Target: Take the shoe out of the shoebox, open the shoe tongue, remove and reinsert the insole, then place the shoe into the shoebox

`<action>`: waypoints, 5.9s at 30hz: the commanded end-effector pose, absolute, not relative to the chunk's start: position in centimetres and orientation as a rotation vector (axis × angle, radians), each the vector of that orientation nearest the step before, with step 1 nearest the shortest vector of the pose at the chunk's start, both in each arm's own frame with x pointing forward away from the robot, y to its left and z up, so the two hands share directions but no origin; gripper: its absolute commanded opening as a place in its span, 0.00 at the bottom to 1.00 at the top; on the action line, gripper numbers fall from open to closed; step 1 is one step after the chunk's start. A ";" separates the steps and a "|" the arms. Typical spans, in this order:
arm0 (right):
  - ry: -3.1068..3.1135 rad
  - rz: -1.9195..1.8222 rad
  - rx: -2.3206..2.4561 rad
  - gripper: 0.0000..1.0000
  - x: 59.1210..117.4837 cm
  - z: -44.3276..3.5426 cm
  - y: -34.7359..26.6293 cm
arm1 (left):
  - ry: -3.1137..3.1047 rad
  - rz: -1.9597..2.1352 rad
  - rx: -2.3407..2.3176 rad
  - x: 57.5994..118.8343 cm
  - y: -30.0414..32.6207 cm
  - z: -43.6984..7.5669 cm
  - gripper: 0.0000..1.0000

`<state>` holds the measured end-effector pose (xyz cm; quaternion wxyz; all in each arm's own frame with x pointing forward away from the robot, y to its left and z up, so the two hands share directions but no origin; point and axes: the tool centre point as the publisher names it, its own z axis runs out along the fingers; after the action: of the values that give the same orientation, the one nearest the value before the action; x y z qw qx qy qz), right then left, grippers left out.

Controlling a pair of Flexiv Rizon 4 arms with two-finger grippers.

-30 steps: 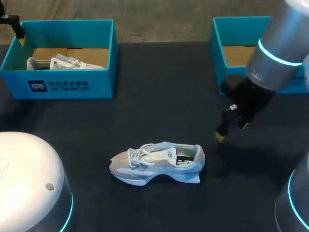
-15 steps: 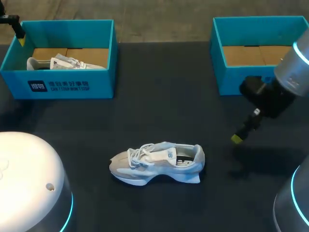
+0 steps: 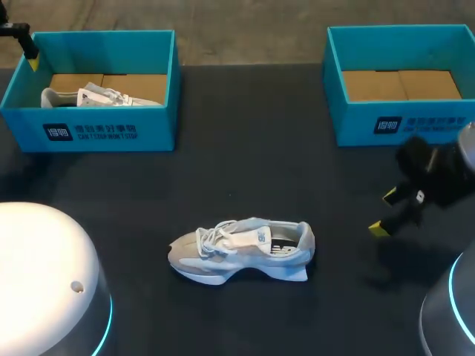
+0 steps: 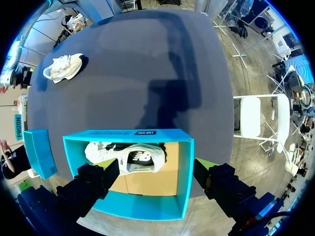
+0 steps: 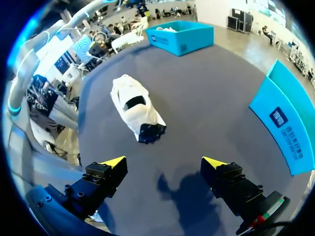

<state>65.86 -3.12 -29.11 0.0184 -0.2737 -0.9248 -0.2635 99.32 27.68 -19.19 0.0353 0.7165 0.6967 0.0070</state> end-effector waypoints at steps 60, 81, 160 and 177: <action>-2.593 -1.713 -0.165 1.00 68.0 -39.9 3.3 | 2.141 0.026 2.202 99.2 27.7 -19.2 1.00; -2.628 -1.787 -0.183 1.00 66.7 -40.4 6.3 | 2.141 0.026 2.202 99.2 27.7 -19.2 1.00; -2.529 -1.850 -0.088 1.00 66.8 -41.5 13.3 | 2.141 0.026 2.202 99.2 27.7 -19.2 1.00; -2.535 -1.876 -0.035 1.00 66.6 -41.6 14.0 | 2.141 0.026 2.202 99.2 27.7 -19.2 1.00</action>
<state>66.61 13.78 -41.52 -0.0039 -0.0112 -0.8039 -0.5946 99.32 27.68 -19.19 0.0353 0.7165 0.6967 0.0070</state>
